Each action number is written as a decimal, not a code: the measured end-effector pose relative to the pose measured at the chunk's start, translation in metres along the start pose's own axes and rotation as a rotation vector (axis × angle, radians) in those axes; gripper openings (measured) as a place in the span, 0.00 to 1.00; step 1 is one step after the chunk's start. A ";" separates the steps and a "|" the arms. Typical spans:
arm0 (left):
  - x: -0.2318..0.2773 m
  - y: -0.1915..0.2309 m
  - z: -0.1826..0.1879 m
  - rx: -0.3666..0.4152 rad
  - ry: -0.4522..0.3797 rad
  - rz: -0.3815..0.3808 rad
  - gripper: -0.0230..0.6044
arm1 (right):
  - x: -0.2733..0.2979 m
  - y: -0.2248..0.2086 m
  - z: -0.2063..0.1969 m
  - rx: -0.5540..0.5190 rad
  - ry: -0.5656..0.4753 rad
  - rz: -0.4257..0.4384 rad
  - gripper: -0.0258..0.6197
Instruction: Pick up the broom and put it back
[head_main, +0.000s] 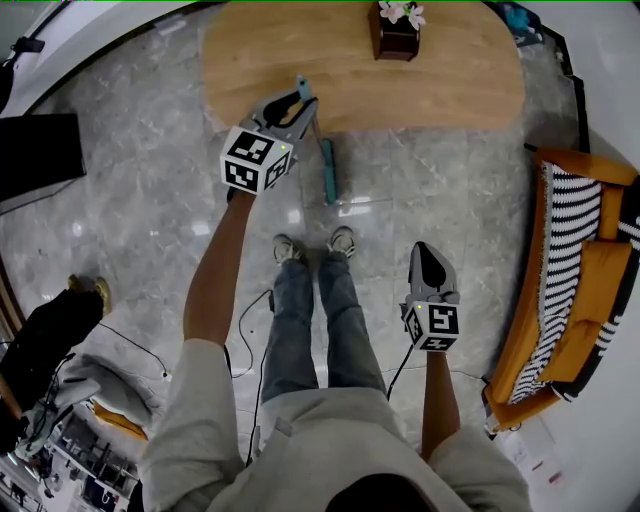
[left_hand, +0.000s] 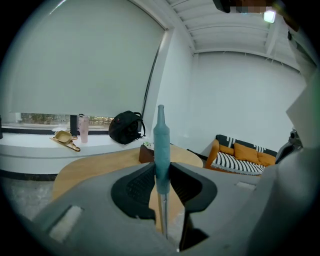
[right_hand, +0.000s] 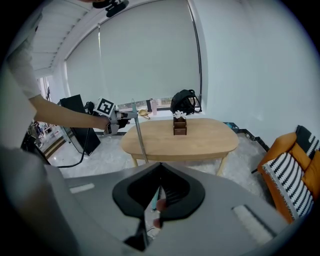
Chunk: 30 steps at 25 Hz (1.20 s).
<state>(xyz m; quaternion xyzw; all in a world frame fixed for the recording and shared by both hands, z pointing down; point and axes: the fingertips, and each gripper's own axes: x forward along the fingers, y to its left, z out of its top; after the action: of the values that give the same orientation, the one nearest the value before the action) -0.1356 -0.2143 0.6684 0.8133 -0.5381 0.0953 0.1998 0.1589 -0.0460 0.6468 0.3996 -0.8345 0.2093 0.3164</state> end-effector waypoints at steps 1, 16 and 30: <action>-0.002 0.001 0.001 -0.010 -0.010 0.007 0.20 | 0.000 0.000 0.000 -0.001 0.001 0.001 0.04; -0.011 -0.003 -0.003 -0.016 -0.012 0.026 0.30 | -0.002 0.002 -0.005 -0.013 0.007 0.014 0.04; -0.003 -0.035 0.011 0.018 -0.014 -0.120 0.18 | -0.003 0.001 -0.006 -0.011 0.009 0.014 0.04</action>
<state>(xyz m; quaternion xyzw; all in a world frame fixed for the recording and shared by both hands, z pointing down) -0.1050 -0.2047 0.6499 0.8466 -0.4887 0.0824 0.1940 0.1618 -0.0407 0.6493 0.3912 -0.8369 0.2086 0.3210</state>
